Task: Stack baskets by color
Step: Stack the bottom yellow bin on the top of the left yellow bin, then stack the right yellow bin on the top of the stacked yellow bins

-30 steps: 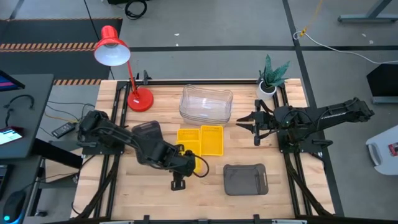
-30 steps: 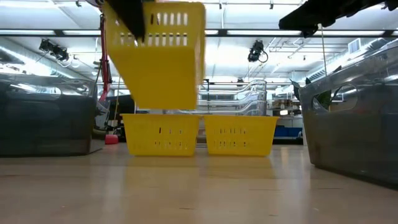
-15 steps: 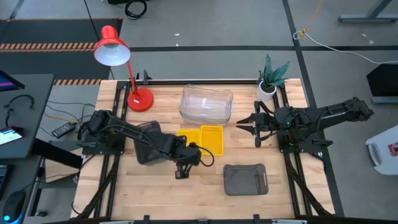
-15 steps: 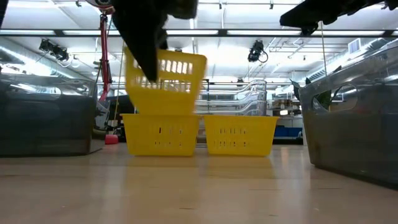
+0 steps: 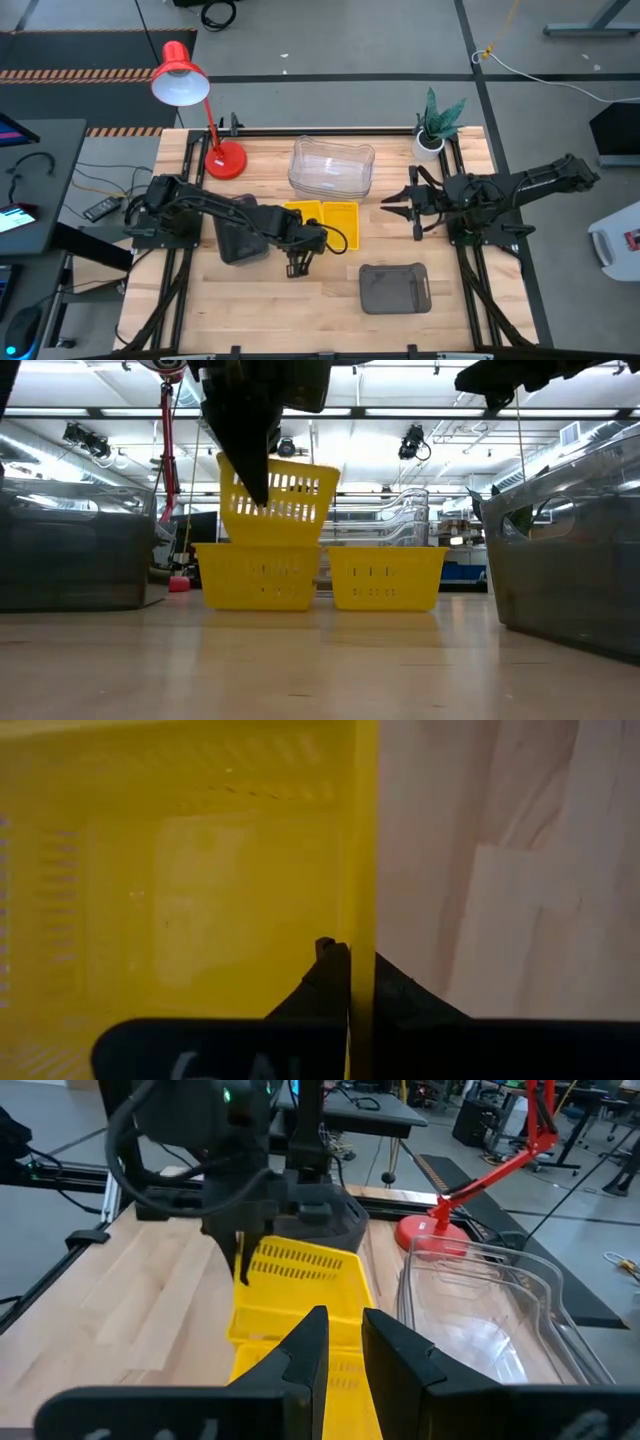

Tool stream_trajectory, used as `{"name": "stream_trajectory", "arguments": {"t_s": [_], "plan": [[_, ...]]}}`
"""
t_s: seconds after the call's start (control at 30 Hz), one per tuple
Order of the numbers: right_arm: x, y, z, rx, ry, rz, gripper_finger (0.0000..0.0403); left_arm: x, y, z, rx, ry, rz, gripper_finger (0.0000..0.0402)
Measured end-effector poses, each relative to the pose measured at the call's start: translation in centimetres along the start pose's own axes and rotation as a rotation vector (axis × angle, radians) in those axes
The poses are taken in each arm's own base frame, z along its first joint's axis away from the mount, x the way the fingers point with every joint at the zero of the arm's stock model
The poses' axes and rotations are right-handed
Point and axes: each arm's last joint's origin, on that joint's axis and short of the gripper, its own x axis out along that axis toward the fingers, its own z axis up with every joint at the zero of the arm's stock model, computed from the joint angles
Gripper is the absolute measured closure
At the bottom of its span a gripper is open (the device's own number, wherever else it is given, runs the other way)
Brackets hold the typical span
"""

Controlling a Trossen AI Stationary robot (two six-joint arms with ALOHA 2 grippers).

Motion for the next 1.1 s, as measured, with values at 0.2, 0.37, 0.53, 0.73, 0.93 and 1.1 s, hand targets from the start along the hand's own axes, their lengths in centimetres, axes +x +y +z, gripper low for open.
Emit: {"name": "stream_trajectory", "arguments": {"t_s": [0.2, 0.37, 0.53, 0.73, 0.93, 1.1], "plan": [[-0.1, 0.2, 0.1, -0.003, -0.009, 0.013, 0.0332, 2.1, 0.3, -1.1, 0.021, 0.049, 0.022, 0.0393], [-0.1, 0.3, 0.2, -0.005, -0.018, 0.014, 0.0332, 2.2, -0.1, -1.3, 0.033, 0.048, 0.021, 0.0347], [-0.1, 0.3, 0.2, -0.005, -0.020, 0.014, 0.0332, 1.7, -0.2, -1.3, -0.007, 0.042, -0.011, 0.0285], [-0.1, 0.3, 0.2, 0.000, -0.025, 0.014, 0.0332, 0.9, -0.7, 0.4, -0.052, -0.156, 0.010, 0.0239], [-0.1, 0.3, 0.2, 0.008, -0.023, 0.014, 0.0332, 1.7, -1.4, 2.4, 0.029, -0.375, 0.085, 0.0241], [-0.1, 0.3, 0.2, 0.008, -0.020, 0.015, 0.0332, 2.9, -1.3, 3.7, 0.061, -0.461, 0.092, 0.0249]]}}
